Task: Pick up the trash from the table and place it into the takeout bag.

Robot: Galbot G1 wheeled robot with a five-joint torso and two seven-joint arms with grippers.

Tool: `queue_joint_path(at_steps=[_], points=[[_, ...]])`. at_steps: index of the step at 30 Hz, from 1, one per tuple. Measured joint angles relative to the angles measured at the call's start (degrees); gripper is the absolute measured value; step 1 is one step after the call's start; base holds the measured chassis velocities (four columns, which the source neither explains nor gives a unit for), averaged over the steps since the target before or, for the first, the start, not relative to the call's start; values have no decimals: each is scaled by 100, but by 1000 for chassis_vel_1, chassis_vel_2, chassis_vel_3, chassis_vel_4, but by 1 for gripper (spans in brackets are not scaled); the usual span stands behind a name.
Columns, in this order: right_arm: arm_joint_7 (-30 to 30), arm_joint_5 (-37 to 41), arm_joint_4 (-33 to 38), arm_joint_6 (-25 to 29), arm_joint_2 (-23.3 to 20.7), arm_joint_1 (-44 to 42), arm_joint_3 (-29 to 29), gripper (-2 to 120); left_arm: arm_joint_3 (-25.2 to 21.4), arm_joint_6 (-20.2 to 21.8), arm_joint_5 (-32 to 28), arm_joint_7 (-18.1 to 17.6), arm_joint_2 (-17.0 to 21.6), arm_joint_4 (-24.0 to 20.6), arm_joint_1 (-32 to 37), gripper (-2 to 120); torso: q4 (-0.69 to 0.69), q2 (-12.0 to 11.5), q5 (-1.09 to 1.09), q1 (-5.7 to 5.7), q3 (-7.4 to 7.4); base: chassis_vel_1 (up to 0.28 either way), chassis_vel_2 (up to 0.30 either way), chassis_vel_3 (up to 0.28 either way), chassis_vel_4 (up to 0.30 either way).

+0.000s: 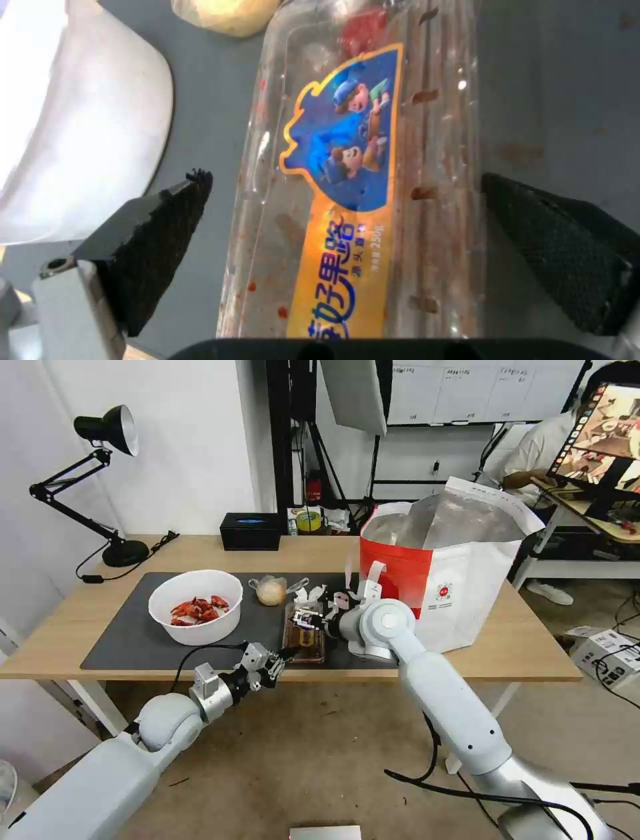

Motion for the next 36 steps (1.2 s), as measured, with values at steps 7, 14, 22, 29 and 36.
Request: queue_joint_path(at_steps=[7,14,22,29,36], points=[[-14,36,-151,3,141,71,-54,100,0,-47,68,81,13,59,17,0,1,0,0,0,0,0,0,0,0],[-8,31,-240,9,190,110,-140,100,23,-65,93,94,1,77,12,0,0,0,0,-1,-1,0,0,0,0],[31,185,-248,12,101,136,-192,82,-11,-88,96,97,11,67,12,0,-4,2,-1,-2,-3,0,0,0,0],[39,175,-276,19,63,110,-172,56,-129,-111,83,99,16,17,93,0,-3,2,-1,-2,-2,0,0,0,0],[40,157,-300,23,54,78,-163,28,-261,-141,64,111,40,-39,201,0,-1,1,0,-1,-1,0,0,0,0]])
